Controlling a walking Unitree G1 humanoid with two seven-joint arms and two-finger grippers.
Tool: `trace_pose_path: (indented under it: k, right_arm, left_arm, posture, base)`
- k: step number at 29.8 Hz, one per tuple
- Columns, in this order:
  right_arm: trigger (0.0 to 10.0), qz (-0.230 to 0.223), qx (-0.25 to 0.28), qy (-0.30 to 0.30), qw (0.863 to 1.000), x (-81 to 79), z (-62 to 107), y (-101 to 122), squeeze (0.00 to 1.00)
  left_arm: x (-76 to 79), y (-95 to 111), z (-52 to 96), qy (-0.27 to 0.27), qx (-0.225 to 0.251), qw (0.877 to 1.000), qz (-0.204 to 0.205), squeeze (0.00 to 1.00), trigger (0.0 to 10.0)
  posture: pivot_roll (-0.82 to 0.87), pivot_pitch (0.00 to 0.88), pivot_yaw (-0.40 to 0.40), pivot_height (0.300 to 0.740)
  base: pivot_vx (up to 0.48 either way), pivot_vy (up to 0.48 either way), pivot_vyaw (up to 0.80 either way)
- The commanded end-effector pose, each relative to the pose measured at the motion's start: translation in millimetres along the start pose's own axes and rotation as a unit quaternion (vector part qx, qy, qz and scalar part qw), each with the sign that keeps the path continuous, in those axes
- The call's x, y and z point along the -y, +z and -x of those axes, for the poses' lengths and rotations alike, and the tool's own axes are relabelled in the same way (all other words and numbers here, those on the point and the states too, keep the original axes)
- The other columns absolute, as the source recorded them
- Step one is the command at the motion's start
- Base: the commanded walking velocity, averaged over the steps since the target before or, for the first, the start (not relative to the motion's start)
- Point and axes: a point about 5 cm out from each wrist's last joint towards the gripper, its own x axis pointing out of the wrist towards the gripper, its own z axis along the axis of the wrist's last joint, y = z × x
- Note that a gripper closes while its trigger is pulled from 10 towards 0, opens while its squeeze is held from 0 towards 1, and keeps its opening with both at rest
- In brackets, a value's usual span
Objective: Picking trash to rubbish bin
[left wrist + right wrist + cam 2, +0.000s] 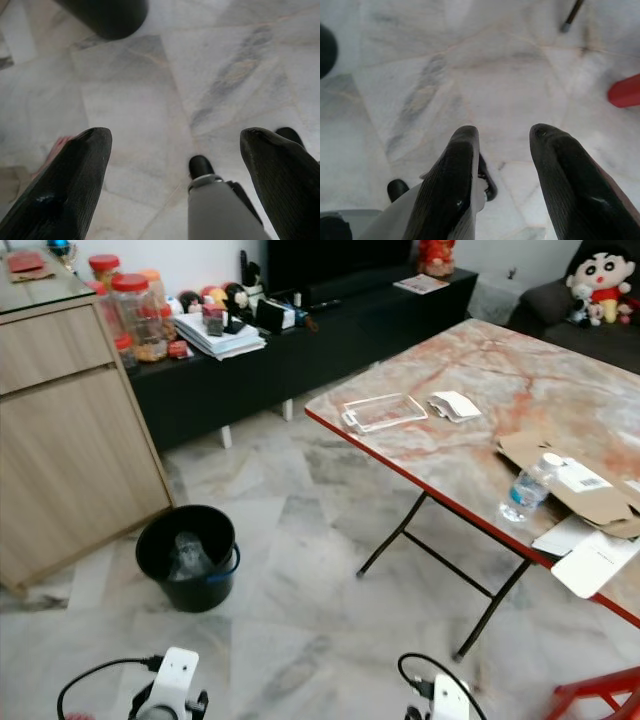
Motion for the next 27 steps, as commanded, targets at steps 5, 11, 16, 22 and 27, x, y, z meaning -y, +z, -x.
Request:
trace_pose_path:
  k: [5,11,16,22,27]
  right_arm:
    - [10.0,0.002,-0.003,-0.004,1.000,2.3,0.3,-0.2,0.00]
    - [10.0,0.001,-0.003,-0.004,1.000,2.2,0.3,-0.1,0.00]
    - [10.0,0.001,-0.003,-0.004,1.000,1.8,0.2,0.0,0.00]
    - [10.0,0.000,-0.003,-0.003,1.000,1.5,0.2,-0.3,0.00]
    - [10.0,0.000,-0.003,-0.003,1.000,1.3,0.2,-0.5,0.00]
  left_arm:
    - [0.7,-6.1,1.1,0.003,-0.016,1.000,-0.003,0.00,10.0]
    - [0.8,-5.8,1.0,0.003,-0.015,1.000,-0.007,0.00,10.0]
    - [0.7,-5.7,0.9,0.003,-0.015,1.000,-0.018,0.00,10.0]
    - [0.3,-7.2,1.2,0.004,-0.019,1.000,-0.011,0.00,10.0]
    - [0.3,-7.7,1.3,0.004,-0.019,1.000,-0.012,0.00,10.0]
  posture:
    - [-0.06,0.010,-0.056,0.740]
    - [-0.06,0.012,-0.057,0.740]
    - [-0.06,0.013,-0.055,0.740]
    - [-0.06,0.014,-0.054,0.740]
    - [-0.06,0.014,-0.053,0.740]
  base:
    - [0.000,0.000,-0.78]
    - [0.000,0.000,-0.79]
    - [0.000,-0.266,-0.78]
    - [0.000,-0.294,-0.78]
    - [0.000,0.000,-0.78]
